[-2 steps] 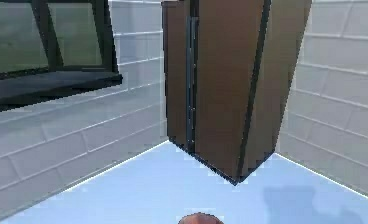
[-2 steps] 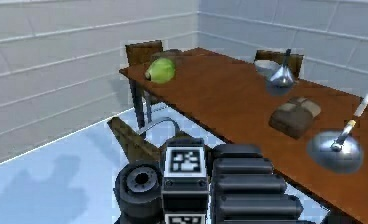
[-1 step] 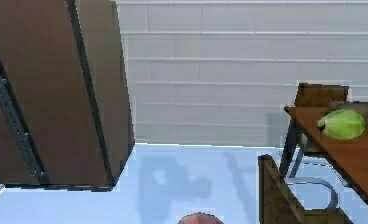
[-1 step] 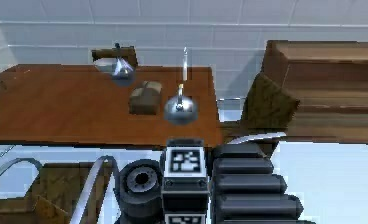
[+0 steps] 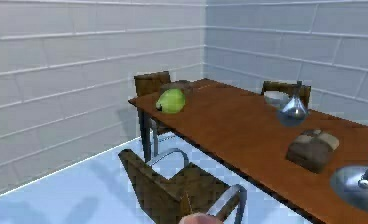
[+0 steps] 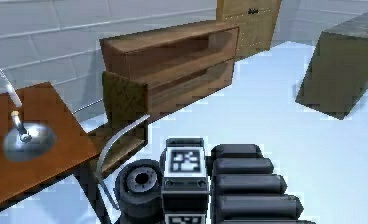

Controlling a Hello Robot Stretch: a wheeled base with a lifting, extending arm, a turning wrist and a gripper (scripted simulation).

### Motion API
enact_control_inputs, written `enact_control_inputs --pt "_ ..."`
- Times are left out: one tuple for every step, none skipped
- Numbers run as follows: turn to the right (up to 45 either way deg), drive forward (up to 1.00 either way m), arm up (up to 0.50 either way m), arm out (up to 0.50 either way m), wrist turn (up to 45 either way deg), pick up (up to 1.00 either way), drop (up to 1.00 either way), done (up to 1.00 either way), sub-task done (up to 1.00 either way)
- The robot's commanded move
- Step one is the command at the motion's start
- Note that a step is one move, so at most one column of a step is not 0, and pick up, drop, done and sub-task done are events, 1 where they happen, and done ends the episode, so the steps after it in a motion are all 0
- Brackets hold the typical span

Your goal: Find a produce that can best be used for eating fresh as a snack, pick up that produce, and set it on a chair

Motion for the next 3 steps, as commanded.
enact_control_inputs --pt "45.0 0.00 0.00 0.00 0.0 0.00 0.00 0.00 0.00" --pt "3.0 0.00 0.00 0.00 0.0 0.00 0.00 0.00 0.00" --pt "-45.0 0.00 0.00 0.00 0.0 0.00 0.00 0.00 0.00"
